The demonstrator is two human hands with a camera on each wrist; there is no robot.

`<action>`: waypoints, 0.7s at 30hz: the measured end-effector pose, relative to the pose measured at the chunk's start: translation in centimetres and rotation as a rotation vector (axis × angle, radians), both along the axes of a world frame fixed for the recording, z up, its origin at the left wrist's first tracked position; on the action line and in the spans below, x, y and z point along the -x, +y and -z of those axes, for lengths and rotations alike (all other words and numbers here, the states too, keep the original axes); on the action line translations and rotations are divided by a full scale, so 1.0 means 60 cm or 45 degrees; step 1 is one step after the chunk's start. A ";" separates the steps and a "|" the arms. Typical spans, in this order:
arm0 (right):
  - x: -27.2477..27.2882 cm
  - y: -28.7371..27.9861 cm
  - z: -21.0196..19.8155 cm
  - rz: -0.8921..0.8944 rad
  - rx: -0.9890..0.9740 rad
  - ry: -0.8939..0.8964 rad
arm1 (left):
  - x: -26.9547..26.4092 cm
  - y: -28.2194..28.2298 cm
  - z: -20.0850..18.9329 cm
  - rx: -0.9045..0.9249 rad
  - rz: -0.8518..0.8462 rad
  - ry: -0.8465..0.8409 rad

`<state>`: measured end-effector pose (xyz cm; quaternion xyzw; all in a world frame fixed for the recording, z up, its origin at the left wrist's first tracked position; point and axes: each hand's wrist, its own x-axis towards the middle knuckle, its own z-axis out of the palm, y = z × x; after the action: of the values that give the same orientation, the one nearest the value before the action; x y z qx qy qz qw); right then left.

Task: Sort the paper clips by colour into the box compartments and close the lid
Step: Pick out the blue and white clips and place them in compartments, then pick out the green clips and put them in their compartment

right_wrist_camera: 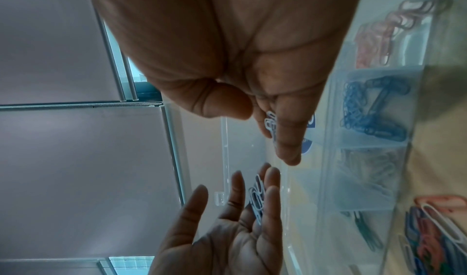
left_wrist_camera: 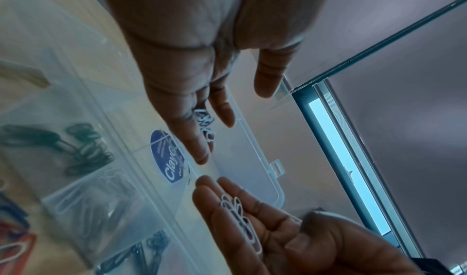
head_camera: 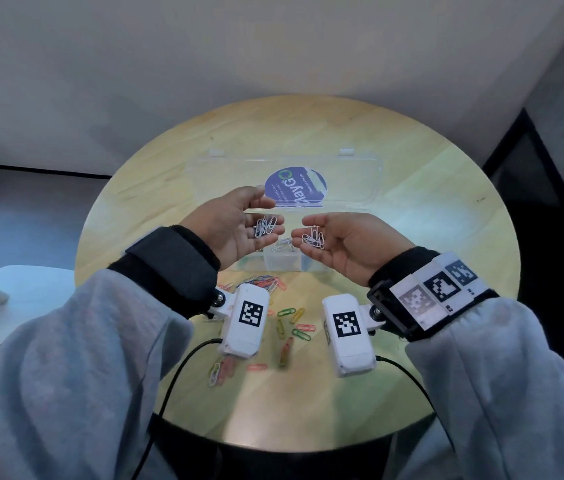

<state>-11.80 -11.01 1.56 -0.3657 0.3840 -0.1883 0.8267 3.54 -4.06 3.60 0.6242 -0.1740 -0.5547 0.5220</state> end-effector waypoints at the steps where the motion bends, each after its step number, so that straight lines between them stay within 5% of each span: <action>1: -0.003 -0.002 0.002 0.013 -0.008 0.007 | -0.002 -0.004 0.003 -0.005 0.005 -0.007; 16: -0.033 -0.001 0.027 -0.084 0.092 0.035 | -0.002 -0.020 0.020 -0.010 0.134 -0.080; 21: -0.022 -0.001 0.026 -0.230 0.399 0.150 | 0.003 -0.003 0.014 0.027 0.172 -0.200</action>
<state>-10.47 -11.06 0.02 -0.5332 0.3634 -0.1489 0.7493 3.34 -4.25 2.74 0.6471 -0.2619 -0.5360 0.4748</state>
